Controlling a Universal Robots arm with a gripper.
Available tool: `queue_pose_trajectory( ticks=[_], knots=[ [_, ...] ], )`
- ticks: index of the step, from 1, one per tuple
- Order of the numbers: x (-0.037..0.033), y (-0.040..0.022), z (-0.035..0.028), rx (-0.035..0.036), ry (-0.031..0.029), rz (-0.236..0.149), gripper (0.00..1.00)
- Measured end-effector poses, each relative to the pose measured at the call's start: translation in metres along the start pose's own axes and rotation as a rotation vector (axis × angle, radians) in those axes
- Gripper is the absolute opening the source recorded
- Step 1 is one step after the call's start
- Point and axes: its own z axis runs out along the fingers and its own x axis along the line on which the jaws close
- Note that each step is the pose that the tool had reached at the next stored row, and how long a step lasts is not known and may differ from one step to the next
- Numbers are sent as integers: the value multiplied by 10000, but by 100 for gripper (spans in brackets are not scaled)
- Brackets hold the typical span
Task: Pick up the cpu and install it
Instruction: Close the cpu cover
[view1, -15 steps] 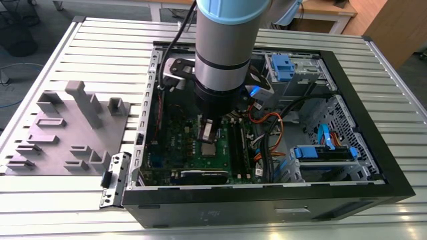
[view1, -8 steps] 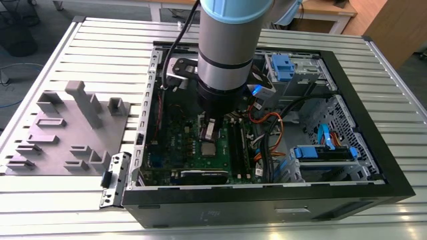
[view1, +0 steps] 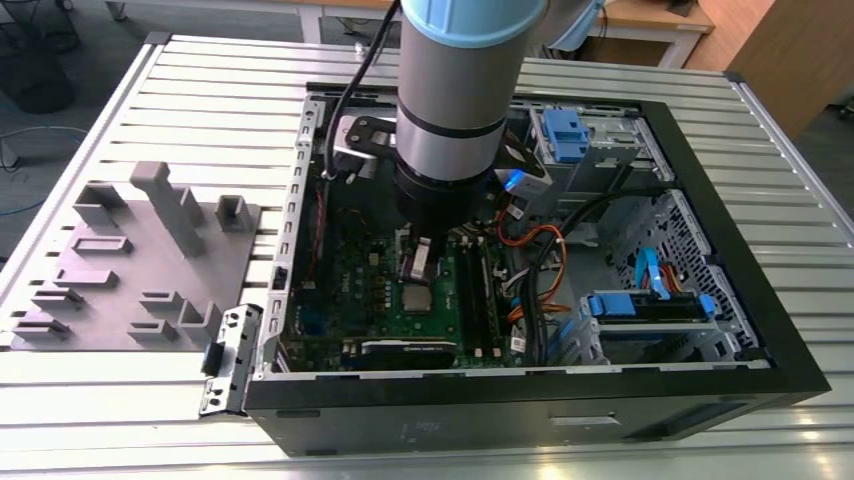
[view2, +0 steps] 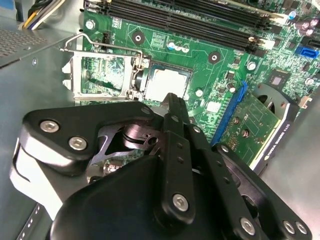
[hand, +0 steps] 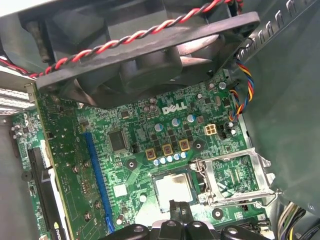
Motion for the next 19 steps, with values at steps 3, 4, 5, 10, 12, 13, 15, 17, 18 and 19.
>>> queue_pose_trajectory(
  ticks=[3,4,5,10,12,13,15,17,18,19],
  knots=[
    [-8,-29,1,0,1,-28,11],
    [-12,-40,2,0,1,-58,11],
    [-15,-52,3,0,1,-113,11],
    [-27,-93,12,1,8,-440,11],
    [-33,-113,17,2,6,-538,11],
    [-38,-123,19,2,6,-559,11],
    [-66,-131,21,2,4,-567,11],
    [-99,-129,24,-2,-11,-568,11],
    [-118,-125,26,-4,-17,-568,11],
    [-137,-121,26,-6,-22,-568,11]
  ],
)
